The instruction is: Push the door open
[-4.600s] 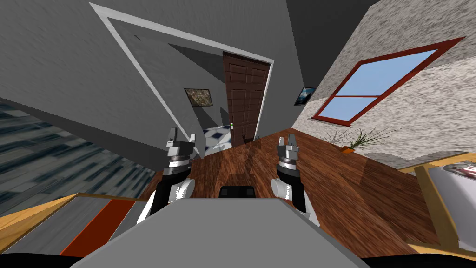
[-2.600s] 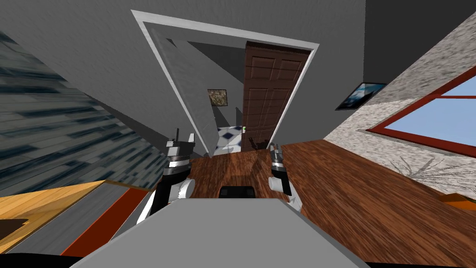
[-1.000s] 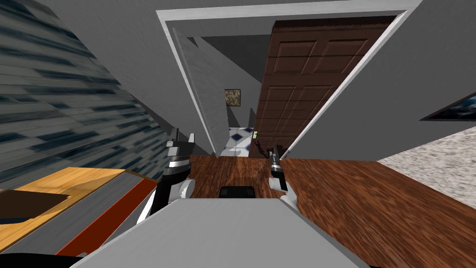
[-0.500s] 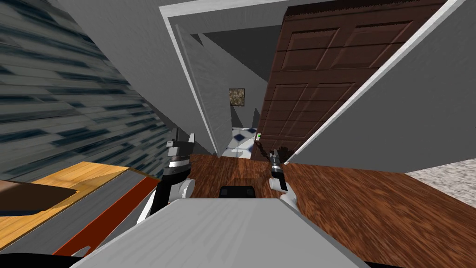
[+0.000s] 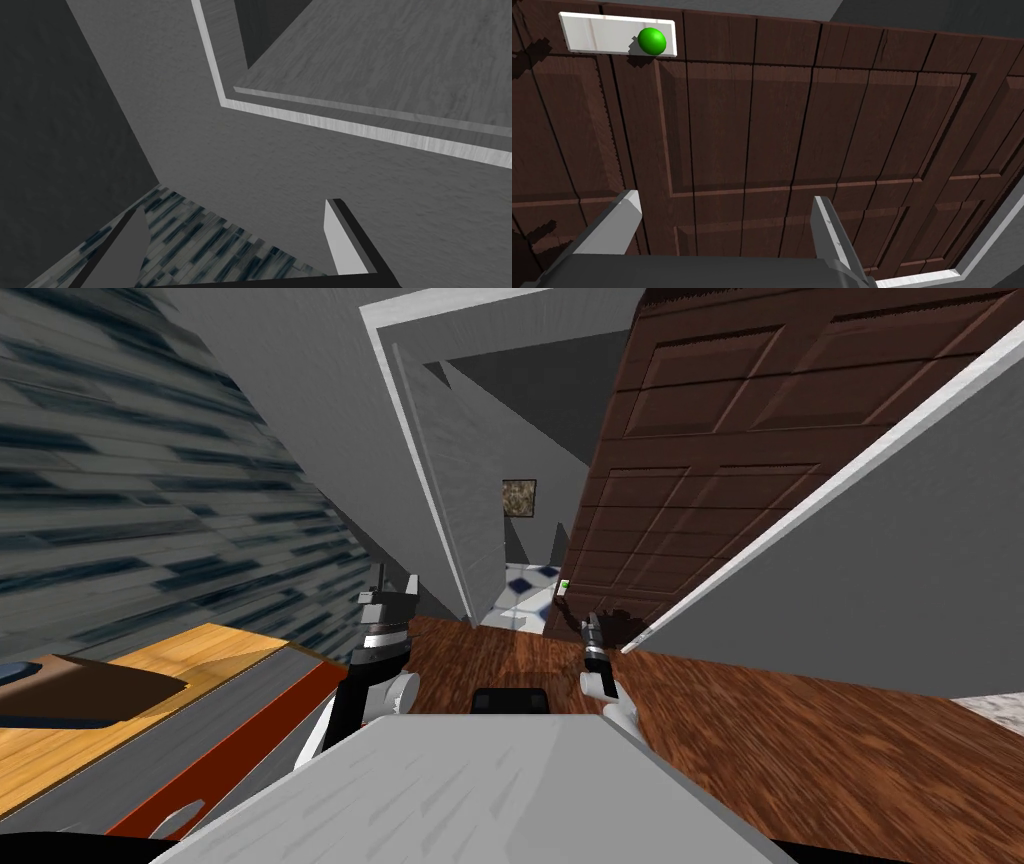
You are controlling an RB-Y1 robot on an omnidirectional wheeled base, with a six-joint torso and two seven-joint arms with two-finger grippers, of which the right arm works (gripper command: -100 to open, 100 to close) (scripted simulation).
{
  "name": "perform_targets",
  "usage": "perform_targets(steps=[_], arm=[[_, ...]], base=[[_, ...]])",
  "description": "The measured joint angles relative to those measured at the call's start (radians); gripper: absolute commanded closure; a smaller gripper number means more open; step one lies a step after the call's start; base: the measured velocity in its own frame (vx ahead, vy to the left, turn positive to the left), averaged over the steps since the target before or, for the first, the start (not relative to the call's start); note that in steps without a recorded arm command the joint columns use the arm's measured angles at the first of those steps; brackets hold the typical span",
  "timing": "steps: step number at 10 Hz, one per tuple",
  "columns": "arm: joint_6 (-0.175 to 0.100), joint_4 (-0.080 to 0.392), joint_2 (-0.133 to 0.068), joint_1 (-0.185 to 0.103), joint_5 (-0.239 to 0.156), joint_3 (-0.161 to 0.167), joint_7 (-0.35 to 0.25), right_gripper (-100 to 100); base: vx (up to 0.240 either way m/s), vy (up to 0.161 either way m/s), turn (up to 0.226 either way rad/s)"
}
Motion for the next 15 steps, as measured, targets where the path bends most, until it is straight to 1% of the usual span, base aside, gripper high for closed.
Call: perform_targets(steps=[2,5,7,11,12,13,14,15], arm=[[-0.009,0.054,-0.004,-0.02,-0.006,-0.006,-0.001,-100],[-0.019,0.111,-0.01,-0.038,-0.014,-0.012,-0.005,-100],[-0.028,0.157,-0.019,-0.056,-0.019,-0.017,-0.011,-100],[-0.05,0.256,-0.025,-0.092,-0.03,-0.027,-0.014,-100],[-0.052,0.276,-0.029,-0.101,-0.032,-0.029,-0.016,-100],[-0.06,0.315,-0.033,-0.117,-0.036,-0.032,-0.019,-100],[-0.065,0.341,-0.036,-0.125,-0.04,-0.036,-0.021,-100],[-0.071,0.375,-0.038,-0.138,-0.043,-0.039,-0.022,-100]], base=[[0.08,-0.045,0.132],[0.062,-0.035,0.071],[0.068,-0.04,0.113],[0.076,-0.044,0.104],[0.081,-0.056,0.14],[0.103,-0.067,0.184],[0.121,-0.072,0.137],[0.114,-0.057,0.118]])
